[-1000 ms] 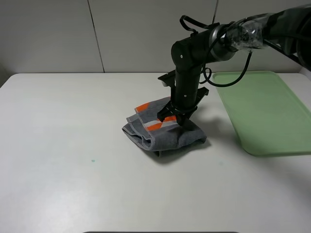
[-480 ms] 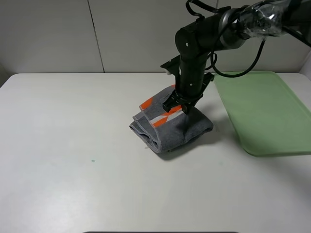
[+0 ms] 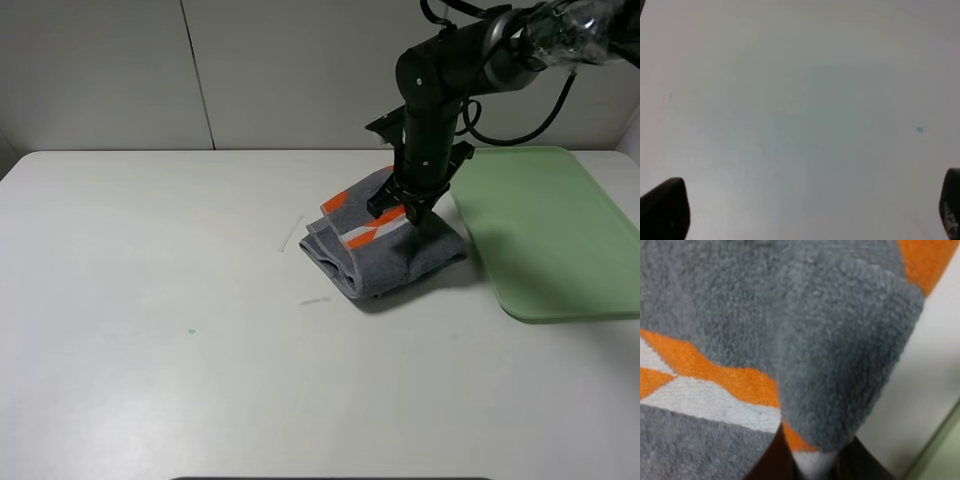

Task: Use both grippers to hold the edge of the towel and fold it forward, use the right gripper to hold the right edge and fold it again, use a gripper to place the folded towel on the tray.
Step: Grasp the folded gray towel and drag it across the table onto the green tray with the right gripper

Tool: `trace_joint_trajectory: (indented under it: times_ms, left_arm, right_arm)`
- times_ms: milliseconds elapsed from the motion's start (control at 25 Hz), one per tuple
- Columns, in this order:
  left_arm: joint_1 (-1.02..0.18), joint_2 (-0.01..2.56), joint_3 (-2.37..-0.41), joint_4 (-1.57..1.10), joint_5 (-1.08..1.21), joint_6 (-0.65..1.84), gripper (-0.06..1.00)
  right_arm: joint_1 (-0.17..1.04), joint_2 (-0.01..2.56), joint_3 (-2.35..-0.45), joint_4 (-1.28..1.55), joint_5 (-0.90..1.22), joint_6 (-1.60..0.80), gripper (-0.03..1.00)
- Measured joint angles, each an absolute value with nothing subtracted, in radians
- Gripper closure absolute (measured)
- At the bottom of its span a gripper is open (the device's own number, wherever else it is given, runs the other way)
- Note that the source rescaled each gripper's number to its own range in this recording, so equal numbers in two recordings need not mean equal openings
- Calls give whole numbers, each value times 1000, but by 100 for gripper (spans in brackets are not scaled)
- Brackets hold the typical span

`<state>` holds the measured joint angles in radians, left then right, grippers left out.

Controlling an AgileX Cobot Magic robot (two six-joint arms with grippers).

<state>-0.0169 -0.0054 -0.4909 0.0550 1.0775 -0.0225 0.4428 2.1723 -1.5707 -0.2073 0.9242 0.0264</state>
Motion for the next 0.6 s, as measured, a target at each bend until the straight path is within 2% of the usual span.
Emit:
trace_joint_trajectory:
  times_ms: [600]
  left_arm:
    - [-17, -5, -491, 55, 1078, -22, -6]
  right_arm:
    - [196, 2172, -1571, -213, 936, 26, 87]
